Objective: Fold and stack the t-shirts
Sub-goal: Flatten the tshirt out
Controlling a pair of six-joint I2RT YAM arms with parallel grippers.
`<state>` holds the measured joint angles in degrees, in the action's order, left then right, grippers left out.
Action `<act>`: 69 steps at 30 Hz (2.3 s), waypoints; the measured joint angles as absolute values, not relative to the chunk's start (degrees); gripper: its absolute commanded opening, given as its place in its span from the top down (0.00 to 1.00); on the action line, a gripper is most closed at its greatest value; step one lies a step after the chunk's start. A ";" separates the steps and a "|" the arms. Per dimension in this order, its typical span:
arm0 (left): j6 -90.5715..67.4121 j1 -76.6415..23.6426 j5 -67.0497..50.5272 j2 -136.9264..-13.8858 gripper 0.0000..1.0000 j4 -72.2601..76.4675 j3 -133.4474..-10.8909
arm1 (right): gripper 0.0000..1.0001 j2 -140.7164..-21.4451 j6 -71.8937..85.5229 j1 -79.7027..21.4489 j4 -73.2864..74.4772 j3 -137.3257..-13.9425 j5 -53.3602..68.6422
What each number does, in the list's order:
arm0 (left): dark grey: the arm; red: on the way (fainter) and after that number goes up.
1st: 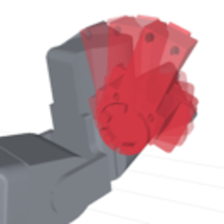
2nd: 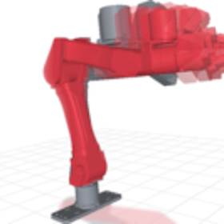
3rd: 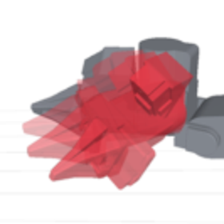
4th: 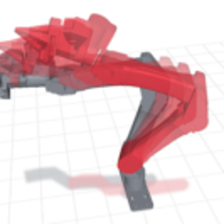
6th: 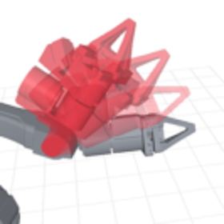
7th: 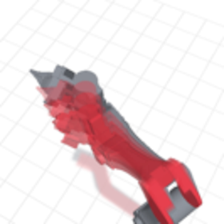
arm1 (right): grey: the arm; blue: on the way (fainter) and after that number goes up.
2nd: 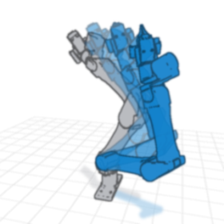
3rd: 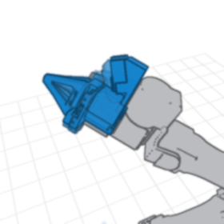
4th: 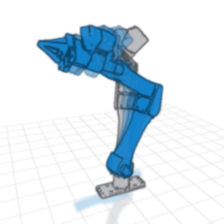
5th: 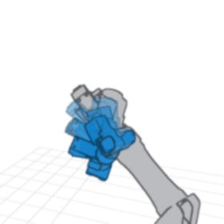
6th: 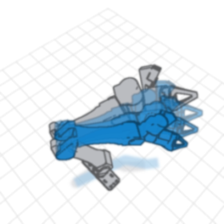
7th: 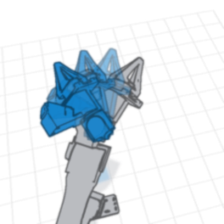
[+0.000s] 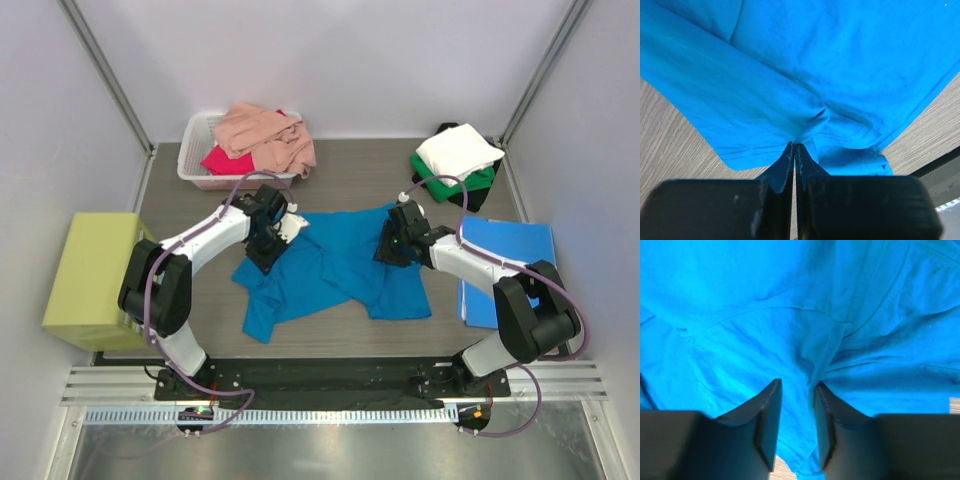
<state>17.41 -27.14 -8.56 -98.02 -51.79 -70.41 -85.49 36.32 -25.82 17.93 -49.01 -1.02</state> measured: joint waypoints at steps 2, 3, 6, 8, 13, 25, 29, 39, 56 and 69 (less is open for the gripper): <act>17.47 -27.16 -8.56 -97.93 1.00 -51.79 -70.35 | 0.78 -85.49 36.21 -25.82 18.13 -49.01 -1.41; 17.58 -27.14 -8.56 -97.84 1.00 -51.79 -70.26 | 0.86 -85.49 36.23 -25.82 18.24 -49.01 -1.56; 18.02 -27.14 -8.56 -97.65 1.00 -51.79 -70.02 | 0.99 -85.52 36.25 -25.82 18.28 -49.01 -1.91; 18.22 -27.14 -8.54 -97.62 1.00 -51.81 -69.73 | 0.99 -85.54 36.25 -25.82 18.26 -49.01 -2.09; 18.44 -26.94 -8.01 -97.62 1.00 -51.77 -69.17 | 0.99 -85.54 36.29 -25.82 18.33 -49.04 -2.48; 20.49 -20.71 -5.39 -97.21 1.00 -52.47 -73.08 | 0.99 -82.72 34.48 -25.82 21.74 -54.70 -6.52; 22.13 -16.08 -3.88 -97.08 1.00 -54.22 -79.79 | 0.99 -78.94 33.23 -25.78 23.07 -58.02 -8.27; 26.17 -2.87 1.83 -92.79 1.00 -57.80 -98.28 | 0.99 -67.79 30.41 -24.99 27.40 -69.34 -12.51; 30.39 -2.17 9.43 -75.18 1.00 -63.57 -125.21 | 0.99 -45.91 27.00 -25.02 32.58 -93.56 -13.04; 26.81 -2.11 4.89 -52.31 1.00 -64.20 -129.21 | 0.99 -37.87 28.67 -20.51 37.01 -108.90 -0.49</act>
